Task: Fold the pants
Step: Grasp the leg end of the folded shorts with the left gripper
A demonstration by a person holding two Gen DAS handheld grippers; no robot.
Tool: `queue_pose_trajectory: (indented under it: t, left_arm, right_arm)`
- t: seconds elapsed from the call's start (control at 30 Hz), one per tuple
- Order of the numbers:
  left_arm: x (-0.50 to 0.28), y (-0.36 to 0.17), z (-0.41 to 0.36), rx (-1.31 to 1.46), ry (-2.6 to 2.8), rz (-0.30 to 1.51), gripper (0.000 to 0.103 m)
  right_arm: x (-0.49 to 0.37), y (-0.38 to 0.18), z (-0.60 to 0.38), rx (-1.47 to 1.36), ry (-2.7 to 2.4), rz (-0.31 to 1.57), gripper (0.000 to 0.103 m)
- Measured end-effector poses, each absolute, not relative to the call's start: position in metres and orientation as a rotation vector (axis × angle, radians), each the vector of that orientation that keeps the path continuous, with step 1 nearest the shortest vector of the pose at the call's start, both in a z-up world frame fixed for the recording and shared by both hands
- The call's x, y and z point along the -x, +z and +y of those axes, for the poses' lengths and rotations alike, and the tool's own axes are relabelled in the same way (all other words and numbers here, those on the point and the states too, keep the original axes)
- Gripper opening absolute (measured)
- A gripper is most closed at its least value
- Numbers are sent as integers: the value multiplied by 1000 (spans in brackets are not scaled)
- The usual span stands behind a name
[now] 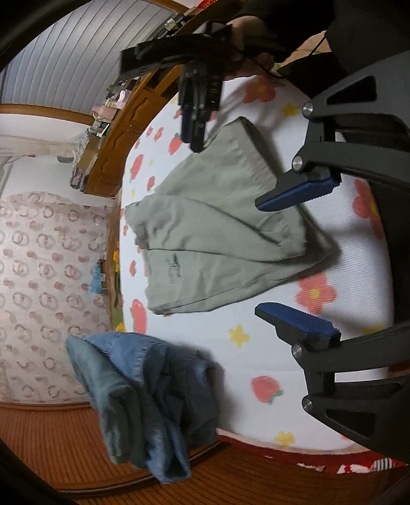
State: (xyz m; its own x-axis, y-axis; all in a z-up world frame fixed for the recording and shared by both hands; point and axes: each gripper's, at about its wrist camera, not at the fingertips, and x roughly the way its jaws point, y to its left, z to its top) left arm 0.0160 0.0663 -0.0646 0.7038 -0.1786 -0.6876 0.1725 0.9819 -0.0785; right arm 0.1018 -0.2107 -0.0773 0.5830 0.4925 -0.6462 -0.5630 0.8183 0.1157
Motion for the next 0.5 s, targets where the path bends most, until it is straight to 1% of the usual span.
queue_pose_trajectory:
  t: [0.3,0.4,0.5]
  left_arm:
    - [-66,-41,33,-62,-263,722,61]
    - [-85,-38,14,-85,-322,724,53]
    - [-104,-37,-2,-93,-369,738,48]
  right_arm:
    - [-104,-83,-219,64,588,712,46]
    - [-103,-83,-224,51,567,701,46]
    - [-102,-83,-228,36,550,702,46]
